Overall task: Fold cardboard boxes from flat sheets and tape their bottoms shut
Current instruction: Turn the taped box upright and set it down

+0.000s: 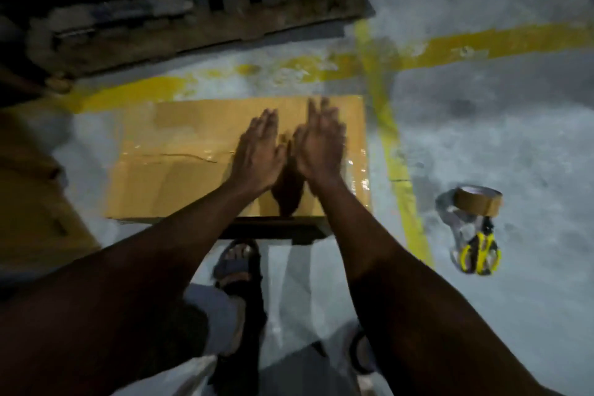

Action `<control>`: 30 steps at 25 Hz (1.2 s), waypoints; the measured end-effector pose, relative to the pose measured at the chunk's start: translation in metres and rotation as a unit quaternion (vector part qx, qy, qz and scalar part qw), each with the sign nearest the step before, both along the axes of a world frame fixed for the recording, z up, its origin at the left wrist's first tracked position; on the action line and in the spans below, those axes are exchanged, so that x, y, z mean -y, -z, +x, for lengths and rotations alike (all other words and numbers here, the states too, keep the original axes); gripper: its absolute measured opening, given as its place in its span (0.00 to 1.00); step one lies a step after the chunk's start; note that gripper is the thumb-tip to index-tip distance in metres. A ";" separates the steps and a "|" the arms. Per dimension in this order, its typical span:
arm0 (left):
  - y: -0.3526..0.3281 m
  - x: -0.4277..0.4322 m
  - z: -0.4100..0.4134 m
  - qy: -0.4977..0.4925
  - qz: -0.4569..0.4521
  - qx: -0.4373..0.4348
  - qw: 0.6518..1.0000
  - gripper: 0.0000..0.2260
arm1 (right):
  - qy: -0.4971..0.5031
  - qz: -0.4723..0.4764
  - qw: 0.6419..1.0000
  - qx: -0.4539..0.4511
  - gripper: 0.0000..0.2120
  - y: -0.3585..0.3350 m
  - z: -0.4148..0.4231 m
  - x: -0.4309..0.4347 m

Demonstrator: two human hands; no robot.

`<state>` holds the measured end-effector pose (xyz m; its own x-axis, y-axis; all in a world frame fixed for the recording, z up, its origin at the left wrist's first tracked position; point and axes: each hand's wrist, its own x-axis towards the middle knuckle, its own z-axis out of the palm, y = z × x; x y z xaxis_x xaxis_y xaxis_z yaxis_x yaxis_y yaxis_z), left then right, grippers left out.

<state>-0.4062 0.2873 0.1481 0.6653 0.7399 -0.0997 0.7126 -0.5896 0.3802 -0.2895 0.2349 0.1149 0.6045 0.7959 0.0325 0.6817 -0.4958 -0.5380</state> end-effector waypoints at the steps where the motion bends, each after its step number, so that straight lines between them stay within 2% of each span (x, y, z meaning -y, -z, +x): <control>1: 0.009 -0.017 -0.034 -0.030 -0.012 -0.054 0.998 0.27 | -0.097 -0.039 0.994 0.024 0.32 0.006 -0.038 -0.013; 3: 0.033 -0.045 -0.098 -0.043 -0.026 -0.140 0.989 0.26 | -0.243 -0.095 0.962 0.077 0.29 0.030 -0.095 -0.028; 5: 0.059 -0.068 -0.144 -0.014 0.010 -0.196 0.980 0.28 | -0.271 -0.120 0.943 0.151 0.30 0.059 -0.107 -0.026; 7: 0.077 -0.092 -0.173 -0.049 0.016 -0.233 0.971 0.29 | -0.194 -0.132 0.958 0.166 0.32 0.080 -0.085 -0.020; 9: 0.087 -0.109 -0.183 -0.096 0.007 -0.224 0.970 0.28 | -0.069 -0.157 0.974 0.151 0.32 0.082 -0.040 -0.013; 12: 0.089 -0.133 -0.181 -0.168 0.031 -0.174 0.970 0.29 | 0.090 -0.190 0.971 0.118 0.31 0.069 0.022 -0.017; 14: 0.087 -0.161 -0.178 -0.255 0.006 -0.152 0.955 0.33 | 0.191 -0.191 0.959 0.085 0.33 0.063 0.037 -0.025; 18: 0.067 -0.211 -0.178 -0.446 -0.144 -0.054 0.882 0.41 | 0.341 -0.153 0.926 -0.045 0.32 0.048 0.055 -0.035; 20: 0.051 -0.210 -0.174 -0.468 -0.147 -0.039 0.871 0.40 | 0.358 -0.117 0.922 -0.091 0.31 0.034 0.061 -0.034; 22: 0.027 -0.202 -0.164 -0.477 -0.110 -0.011 0.872 0.39 | 0.352 -0.062 0.929 -0.093 0.31 0.012 0.065 -0.033; 25: -0.025 -0.200 -0.143 -0.484 -0.059 0.100 0.867 0.38 | 0.359 0.080 0.926 -0.084 0.32 -0.038 0.076 -0.041; 28: -0.066 -0.188 -0.134 -0.533 -0.066 0.246 0.807 0.32 | 0.375 0.205 0.898 -0.106 0.30 -0.080 0.086 -0.033; 30: -0.062 -0.165 -0.143 -0.557 -0.125 0.327 0.753 0.26 | 0.382 0.223 0.890 -0.108 0.28 -0.086 0.085 -0.010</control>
